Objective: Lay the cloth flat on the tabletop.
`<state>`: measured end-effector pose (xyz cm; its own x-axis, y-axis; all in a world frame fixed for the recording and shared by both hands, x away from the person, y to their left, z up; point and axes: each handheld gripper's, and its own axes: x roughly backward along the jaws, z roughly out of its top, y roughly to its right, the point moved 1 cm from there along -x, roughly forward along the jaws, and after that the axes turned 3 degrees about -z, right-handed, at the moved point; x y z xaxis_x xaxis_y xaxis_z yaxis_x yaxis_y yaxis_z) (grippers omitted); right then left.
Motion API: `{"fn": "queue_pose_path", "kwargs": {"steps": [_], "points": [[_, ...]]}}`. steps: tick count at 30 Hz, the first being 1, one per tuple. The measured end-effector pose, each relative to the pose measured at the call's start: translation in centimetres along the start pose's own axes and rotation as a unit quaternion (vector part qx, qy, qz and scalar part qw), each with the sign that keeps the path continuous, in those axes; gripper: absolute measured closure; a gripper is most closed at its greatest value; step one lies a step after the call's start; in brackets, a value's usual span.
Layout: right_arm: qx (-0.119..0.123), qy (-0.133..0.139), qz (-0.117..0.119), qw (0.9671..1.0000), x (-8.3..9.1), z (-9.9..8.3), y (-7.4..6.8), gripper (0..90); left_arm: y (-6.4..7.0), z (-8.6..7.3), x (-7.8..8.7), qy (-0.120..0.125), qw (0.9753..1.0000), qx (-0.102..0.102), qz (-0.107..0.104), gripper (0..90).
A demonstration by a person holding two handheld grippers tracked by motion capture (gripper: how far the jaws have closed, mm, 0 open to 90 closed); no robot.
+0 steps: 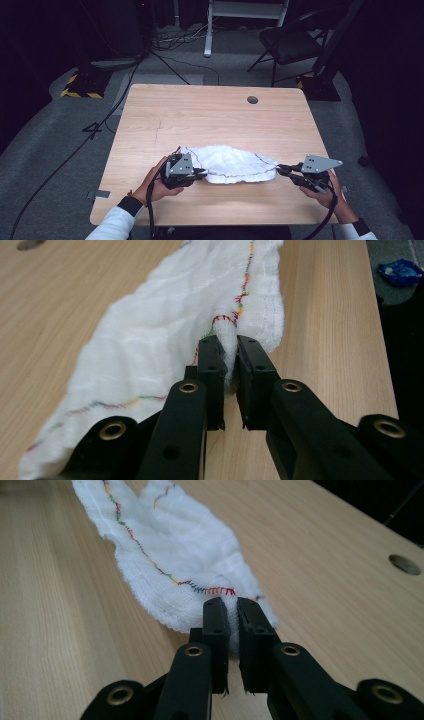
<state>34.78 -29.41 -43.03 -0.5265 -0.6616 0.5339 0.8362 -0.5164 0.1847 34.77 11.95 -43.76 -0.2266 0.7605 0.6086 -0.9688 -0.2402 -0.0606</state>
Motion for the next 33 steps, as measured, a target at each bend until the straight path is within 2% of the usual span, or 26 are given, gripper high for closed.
{"fn": "queue_pose_path", "kwargs": {"steps": [7, 11, 13, 18, 23, 28, 33], "points": [[0.003, 0.044, -0.015, 0.9989, 2.6, 1.9, 0.0, 83.6, 0.0, 1.7, 2.1, 0.04, 0.999, -0.007, 0.018, 82.4], [0.008, 0.061, -0.02, 0.9979, 3.7, 2.8, -0.3, 83.6, 0.4, 2.9, 3.3, 0.06, 0.9977, -0.021, 0.026, 82.4], [0.008, 0.068, -0.019, 0.9975, 4.2, 3.2, -0.5, 83.6, 0.5, 3.4, 3.7, 0.072, 0.9969, -0.021, 0.022, 82.4], [0.011, 0.086, -0.026, 0.9959, 5.6, 4.4, -0.8, 83.6, 0.9, 4.3, 4.7, 0.091, 0.9952, -0.028, 0.023, 82.4], [0.005, 0.108, -0.044, 0.9932, 7.4, 5.5, -0.8, 83.6, 1.1, 5.0, 5.6, 0.098, 0.9941, -0.035, 0.031, 82.4], [-0.003, 0.104, -0.059, 0.9928, 7.1, 6.0, -0.1, 83.5, -0.1, 5.4, 5.5, 0.098, 0.9941, -0.022, 0.041, 82.4], [-0.013, 0.083, -0.075, 0.9936, 4.9, 6.5, 1.8, 83.5, -2.9, 5.1, 4.5, 0.093, 0.9941, 0.008, 0.056, 82.2]]}}
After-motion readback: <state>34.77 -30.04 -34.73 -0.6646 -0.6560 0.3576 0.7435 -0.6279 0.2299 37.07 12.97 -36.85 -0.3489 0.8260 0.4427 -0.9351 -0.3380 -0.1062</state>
